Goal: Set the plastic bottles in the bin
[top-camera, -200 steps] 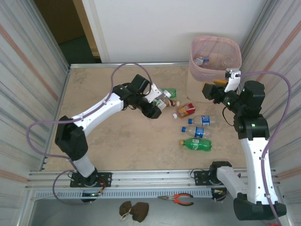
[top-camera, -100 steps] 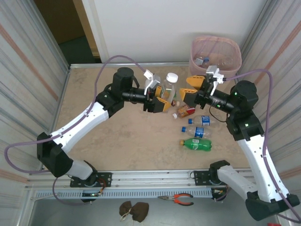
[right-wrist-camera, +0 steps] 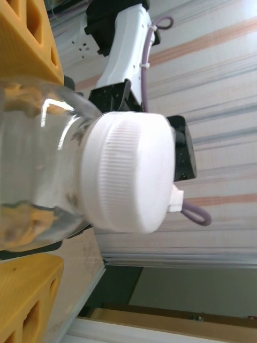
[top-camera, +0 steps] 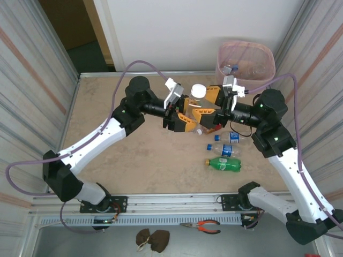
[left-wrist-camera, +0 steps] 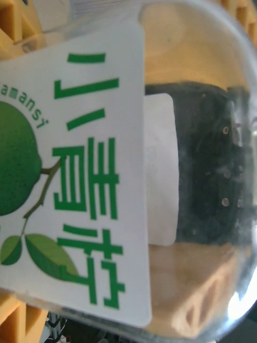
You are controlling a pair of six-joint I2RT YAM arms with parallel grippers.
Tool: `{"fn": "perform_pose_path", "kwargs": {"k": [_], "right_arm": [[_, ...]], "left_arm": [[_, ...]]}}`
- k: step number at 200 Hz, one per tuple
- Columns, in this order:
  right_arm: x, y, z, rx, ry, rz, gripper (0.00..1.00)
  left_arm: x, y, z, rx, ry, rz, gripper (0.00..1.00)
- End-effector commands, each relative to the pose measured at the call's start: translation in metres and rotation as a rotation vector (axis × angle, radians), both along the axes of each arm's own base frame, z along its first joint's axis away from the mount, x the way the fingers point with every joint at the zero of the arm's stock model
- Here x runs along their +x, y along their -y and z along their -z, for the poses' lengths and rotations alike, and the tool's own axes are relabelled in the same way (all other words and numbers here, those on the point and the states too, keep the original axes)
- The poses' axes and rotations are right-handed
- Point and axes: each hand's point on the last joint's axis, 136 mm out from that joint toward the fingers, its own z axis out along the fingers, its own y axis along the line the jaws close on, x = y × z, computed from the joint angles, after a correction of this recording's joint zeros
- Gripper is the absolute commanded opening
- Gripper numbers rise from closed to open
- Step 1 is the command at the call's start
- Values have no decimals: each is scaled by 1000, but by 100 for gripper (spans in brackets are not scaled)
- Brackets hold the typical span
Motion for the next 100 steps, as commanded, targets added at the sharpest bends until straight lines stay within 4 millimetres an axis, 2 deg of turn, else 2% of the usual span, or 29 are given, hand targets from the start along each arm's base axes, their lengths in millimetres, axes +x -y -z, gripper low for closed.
{"fn": "perform_pose_path", "kwargs": {"k": [1, 33, 69, 100], "right_arm": [[-13, -1, -16, 13, 63, -14, 73], [-18, -3, -15, 8, 62, -21, 63], [-20, -5, -19, 15, 72, -18, 59], [-12, -2, -24, 22, 81, 38, 58]], "left_arm": [[-10, -2, -21, -56, 63, 46, 62], [-7, -1, -21, -56, 62, 30, 63], [-5, -1, -22, -60, 65, 13, 67], [3, -7, -19, -63, 76, -80, 78]]}}
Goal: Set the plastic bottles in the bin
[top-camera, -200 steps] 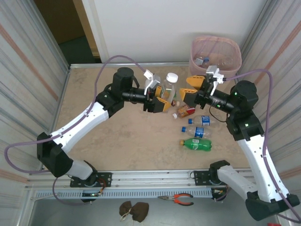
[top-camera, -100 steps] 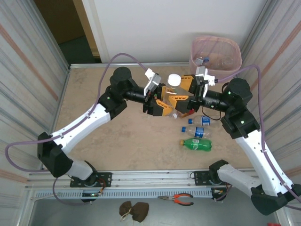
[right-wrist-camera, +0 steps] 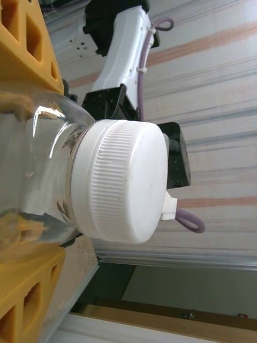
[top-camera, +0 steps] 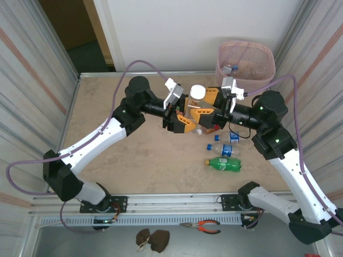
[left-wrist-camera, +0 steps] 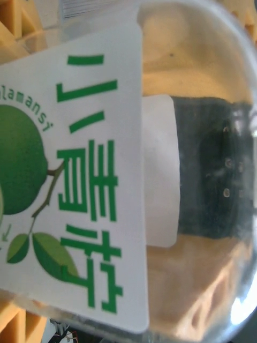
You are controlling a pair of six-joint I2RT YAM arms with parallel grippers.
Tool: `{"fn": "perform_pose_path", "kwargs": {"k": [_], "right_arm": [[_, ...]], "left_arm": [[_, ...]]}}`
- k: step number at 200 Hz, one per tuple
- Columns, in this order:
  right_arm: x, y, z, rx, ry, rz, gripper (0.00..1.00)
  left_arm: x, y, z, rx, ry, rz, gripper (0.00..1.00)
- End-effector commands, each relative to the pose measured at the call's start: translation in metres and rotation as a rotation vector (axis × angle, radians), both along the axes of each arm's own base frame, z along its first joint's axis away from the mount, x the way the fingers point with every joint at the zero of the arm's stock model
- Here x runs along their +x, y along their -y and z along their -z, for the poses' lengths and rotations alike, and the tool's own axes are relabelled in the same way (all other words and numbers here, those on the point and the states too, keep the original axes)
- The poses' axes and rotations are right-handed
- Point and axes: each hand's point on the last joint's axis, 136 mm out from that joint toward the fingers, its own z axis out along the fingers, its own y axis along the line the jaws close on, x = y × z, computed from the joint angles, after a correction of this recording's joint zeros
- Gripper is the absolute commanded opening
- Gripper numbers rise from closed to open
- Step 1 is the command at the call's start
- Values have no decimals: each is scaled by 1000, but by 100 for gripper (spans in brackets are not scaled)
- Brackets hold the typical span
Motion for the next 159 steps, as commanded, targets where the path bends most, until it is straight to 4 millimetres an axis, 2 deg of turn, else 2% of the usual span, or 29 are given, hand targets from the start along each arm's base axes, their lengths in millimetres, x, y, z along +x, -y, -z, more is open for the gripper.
{"fn": "perform_pose_path", "kwargs": {"k": [1, 42, 65, 67, 73, 88, 118, 135, 148, 159], "right_arm": [[-5, 4, -18, 21, 52, 27, 58], [30, 20, -23, -3, 30, 224, 56], [54, 40, -34, 27, 3, 336, 54], [64, 40, -29, 18, -16, 349, 54], [76, 46, -30, 24, -35, 383, 54], [107, 69, -33, 67, -94, 505, 52], [173, 137, -34, 215, -229, 801, 48], [202, 170, -31, 306, -273, 950, 39], [223, 190, -28, 366, -308, 1026, 25], [242, 203, -22, 417, -352, 1057, 24]], "left_arm": [[6, -8, -14, -41, 47, -93, 78], [28, -34, -5, -46, 52, -301, 84], [36, -47, 7, -20, 48, -397, 85], [36, -48, 8, -17, 47, -403, 85], [37, -51, 11, -7, 44, -416, 85], [35, -55, 18, 15, 42, -434, 85], [32, -64, 28, 36, 37, -472, 85], [31, -69, 32, 42, 38, -496, 85], [31, -72, 35, 43, 37, -510, 85], [31, -74, 36, 45, 36, -521, 85]]}}
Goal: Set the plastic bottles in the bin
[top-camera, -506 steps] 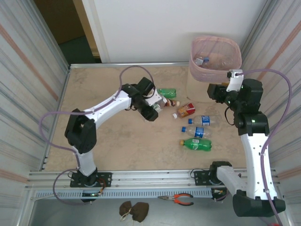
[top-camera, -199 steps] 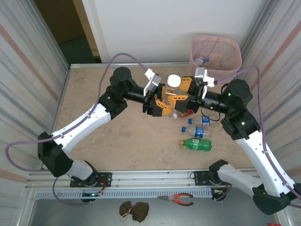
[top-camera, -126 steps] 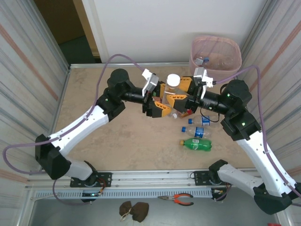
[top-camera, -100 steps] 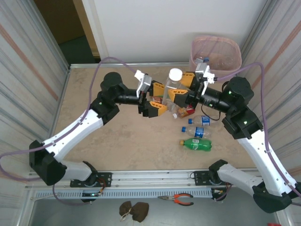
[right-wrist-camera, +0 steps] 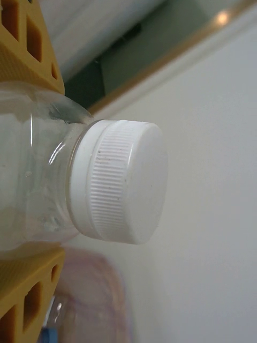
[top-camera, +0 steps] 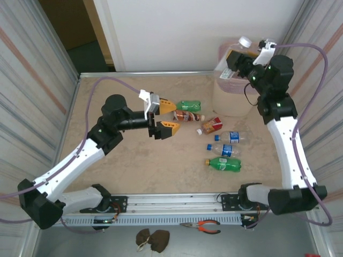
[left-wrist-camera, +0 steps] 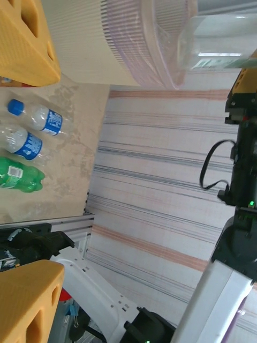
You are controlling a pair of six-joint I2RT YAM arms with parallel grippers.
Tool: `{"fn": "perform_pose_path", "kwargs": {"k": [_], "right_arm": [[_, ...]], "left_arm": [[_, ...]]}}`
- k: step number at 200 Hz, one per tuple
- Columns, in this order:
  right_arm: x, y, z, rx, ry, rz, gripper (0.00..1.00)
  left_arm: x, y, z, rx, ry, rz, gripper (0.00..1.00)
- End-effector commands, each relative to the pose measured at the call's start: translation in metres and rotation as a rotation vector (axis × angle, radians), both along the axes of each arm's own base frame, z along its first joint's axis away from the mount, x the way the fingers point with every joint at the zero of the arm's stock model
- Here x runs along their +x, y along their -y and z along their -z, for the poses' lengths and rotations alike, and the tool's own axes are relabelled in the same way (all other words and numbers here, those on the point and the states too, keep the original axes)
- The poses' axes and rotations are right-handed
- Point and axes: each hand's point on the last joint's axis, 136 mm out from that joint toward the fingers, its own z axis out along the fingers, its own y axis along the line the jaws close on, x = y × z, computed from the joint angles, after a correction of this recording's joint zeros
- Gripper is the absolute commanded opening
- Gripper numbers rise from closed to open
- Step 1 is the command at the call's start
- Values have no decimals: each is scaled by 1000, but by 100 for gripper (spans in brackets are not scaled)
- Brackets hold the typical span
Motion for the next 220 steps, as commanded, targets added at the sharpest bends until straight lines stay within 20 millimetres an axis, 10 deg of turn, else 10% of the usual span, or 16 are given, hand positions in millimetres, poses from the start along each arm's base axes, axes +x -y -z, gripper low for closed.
{"fn": "perform_pose_path", "kwargs": {"k": [1, 52, 114, 220], "right_arm": [[28, 43, -23, 193, 42, 184, 25], [85, 111, 21, 522, -89, 575, 38], [134, 140, 63, 778, -155, 773, 39], [192, 120, 159, 992, -374, 805, 51]], "left_arm": [[3, -10, -1, 0, 31, -58, 85], [0, -16, 2, 6, 32, -73, 85], [-6, -22, 5, 2, 8, -80, 85], [-8, -31, 9, 12, -4, -125, 85]]}}
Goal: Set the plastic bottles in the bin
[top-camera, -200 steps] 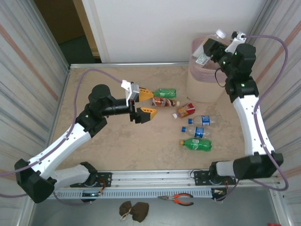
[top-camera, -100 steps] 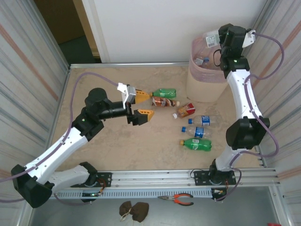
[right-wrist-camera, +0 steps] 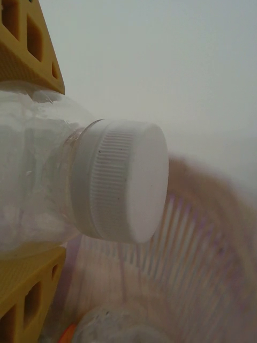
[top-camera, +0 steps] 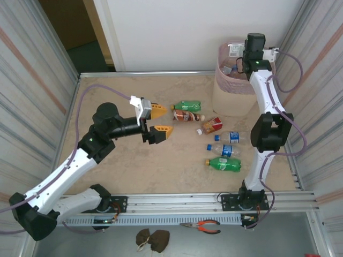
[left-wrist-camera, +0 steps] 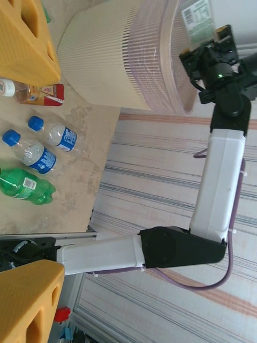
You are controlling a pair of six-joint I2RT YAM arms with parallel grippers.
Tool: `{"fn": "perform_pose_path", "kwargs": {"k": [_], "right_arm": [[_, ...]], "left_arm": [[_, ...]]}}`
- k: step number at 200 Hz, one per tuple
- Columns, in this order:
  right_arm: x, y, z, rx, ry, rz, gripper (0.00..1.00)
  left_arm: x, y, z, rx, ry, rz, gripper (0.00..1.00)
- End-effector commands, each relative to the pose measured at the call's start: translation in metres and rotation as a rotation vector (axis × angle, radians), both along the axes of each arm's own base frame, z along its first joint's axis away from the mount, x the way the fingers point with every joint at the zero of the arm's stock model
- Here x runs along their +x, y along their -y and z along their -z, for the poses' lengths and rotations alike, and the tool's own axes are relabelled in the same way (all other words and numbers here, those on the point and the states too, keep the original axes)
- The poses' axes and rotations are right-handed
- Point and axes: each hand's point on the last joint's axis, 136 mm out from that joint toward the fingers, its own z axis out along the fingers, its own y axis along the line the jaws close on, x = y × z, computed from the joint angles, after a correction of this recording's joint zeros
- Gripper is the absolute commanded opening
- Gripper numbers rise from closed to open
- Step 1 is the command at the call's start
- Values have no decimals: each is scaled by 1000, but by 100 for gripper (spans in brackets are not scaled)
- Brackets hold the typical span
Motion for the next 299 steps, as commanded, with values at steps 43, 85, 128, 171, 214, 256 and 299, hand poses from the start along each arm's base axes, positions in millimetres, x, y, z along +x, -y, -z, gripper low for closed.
{"fn": "perform_pose_path", "kwargs": {"k": [43, 85, 128, 171, 214, 256, 299], "right_arm": [[-17, -2, 3, 116, -41, 49, 71], [-45, 9, -26, 94, -28, 77, 80], [-65, 13, -52, 50, 25, 65, 79], [-47, -8, -86, -47, 151, -142, 71], [-58, -44, -126, -273, 241, -408, 69], [-94, -70, -134, -459, 275, -589, 69], [-135, -80, -134, -547, 258, -666, 69]], "left_arm": [[0, -6, 2, -1, -6, -27, 85], [0, -6, 2, -4, -1, -30, 85], [2, -4, 4, -1, -5, -31, 85], [7, -3, 7, 13, -18, -41, 86], [27, -7, 26, 98, -90, -146, 84], [41, -6, 63, 283, -148, -177, 84], [59, -1, 97, 410, -208, -163, 83]]}}
